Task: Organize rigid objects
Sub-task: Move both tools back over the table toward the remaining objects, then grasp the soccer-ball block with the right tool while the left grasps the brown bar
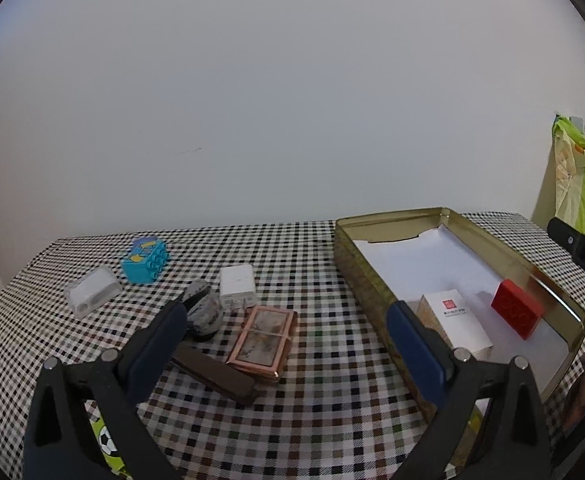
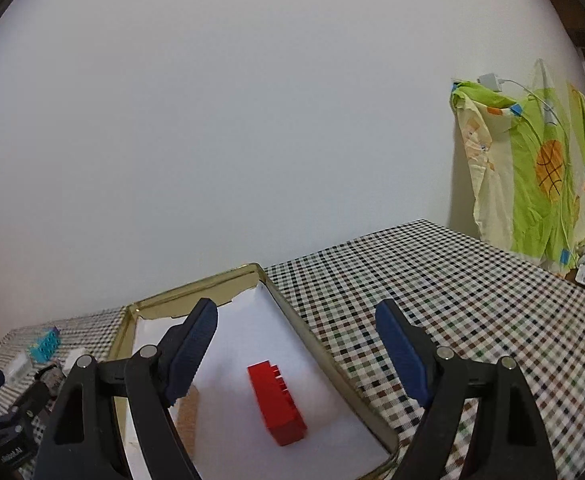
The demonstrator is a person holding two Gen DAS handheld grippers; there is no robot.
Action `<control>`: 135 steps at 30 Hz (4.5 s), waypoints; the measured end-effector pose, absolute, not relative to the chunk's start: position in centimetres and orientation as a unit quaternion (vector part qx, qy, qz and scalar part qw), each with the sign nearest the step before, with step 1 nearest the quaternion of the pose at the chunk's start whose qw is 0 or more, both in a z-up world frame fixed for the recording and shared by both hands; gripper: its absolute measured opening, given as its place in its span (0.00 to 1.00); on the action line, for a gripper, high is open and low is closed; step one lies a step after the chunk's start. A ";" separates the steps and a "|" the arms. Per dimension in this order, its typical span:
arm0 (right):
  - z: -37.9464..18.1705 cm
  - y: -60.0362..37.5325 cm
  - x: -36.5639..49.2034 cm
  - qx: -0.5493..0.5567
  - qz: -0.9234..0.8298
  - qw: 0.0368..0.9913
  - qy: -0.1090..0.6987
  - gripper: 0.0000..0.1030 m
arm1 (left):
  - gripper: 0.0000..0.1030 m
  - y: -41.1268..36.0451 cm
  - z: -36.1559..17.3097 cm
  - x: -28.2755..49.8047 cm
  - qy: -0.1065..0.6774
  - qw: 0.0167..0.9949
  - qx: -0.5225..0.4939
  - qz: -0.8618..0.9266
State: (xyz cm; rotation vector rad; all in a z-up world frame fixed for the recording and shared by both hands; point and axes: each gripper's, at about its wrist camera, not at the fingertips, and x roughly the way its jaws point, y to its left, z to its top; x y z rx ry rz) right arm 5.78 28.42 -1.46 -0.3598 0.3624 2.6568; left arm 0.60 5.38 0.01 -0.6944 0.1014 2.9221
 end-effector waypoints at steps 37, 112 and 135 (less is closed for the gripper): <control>-1.6 12.3 4.6 -0.167 0.984 0.025 0.047 0.81 | 0.98 -6.3 -0.9 -0.7 0.000 -0.004 -0.252 0.968; 0.2 15.7 -1.3 -0.241 0.968 0.021 0.070 0.33 | 0.96 -3.0 -5.2 -4.3 -0.095 0.012 -0.427 0.899; 0.0 17.7 -1.6 -0.254 0.938 -0.122 0.202 0.33 | 0.13 -5.7 -5.2 -3.9 -0.089 0.037 -0.421 0.902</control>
